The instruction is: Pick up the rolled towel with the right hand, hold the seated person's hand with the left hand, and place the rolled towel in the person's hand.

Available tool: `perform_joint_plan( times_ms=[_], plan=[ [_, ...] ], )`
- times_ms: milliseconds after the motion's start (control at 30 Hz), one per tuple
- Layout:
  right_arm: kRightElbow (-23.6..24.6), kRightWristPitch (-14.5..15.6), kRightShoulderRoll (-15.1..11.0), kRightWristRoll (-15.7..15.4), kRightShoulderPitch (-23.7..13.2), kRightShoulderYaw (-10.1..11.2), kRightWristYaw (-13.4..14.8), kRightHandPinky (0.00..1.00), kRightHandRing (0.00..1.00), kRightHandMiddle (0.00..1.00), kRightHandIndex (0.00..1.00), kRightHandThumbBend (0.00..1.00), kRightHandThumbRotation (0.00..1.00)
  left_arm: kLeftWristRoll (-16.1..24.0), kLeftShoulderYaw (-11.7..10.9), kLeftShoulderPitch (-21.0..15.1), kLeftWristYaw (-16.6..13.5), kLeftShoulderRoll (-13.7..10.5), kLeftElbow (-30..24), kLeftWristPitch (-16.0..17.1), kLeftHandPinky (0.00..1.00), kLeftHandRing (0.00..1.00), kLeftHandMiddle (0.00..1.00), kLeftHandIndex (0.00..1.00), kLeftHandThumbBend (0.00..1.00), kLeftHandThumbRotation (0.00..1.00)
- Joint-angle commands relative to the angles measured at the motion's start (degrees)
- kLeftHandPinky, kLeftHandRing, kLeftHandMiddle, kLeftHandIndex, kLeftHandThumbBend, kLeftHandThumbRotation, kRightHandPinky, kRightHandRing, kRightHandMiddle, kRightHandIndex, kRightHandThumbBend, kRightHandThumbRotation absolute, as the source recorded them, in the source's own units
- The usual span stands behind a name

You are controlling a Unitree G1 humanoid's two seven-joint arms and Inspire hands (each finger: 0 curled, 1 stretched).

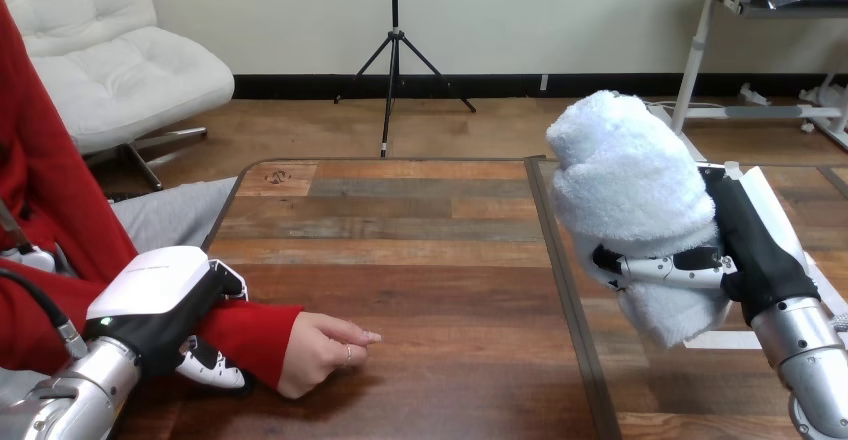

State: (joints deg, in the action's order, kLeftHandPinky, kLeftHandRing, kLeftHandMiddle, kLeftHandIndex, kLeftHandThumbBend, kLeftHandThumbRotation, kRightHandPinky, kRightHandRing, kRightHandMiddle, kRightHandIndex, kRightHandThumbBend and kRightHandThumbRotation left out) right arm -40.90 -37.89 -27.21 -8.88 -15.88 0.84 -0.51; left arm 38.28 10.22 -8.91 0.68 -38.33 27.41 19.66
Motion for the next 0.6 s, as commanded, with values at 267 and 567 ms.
perform_joint_plan(
  times_ms=[267, 567],
  plan=[
    [3.71, -0.49, 0.14, 1.47, -2.52, 2.26, 0.7, 0.19, 0.25, 0.34, 0.44, 0.73, 0.0, -1.86, 1.55, -2.58, 0.9, 2.2, -0.14, 1.01, 0.26, 0.31, 0.34, 0.33, 0.77, 0.0],
    [2.9, -1.14, 0.2, 1.79, -2.81, 2.37, 0.55, 0.19, 0.24, 0.33, 0.44, 0.73, 0.0, -2.31, 1.61, -2.73, 1.23, 2.43, -0.01, 1.03, 0.26, 0.31, 0.33, 0.33, 0.77, 0.0]
  ],
)
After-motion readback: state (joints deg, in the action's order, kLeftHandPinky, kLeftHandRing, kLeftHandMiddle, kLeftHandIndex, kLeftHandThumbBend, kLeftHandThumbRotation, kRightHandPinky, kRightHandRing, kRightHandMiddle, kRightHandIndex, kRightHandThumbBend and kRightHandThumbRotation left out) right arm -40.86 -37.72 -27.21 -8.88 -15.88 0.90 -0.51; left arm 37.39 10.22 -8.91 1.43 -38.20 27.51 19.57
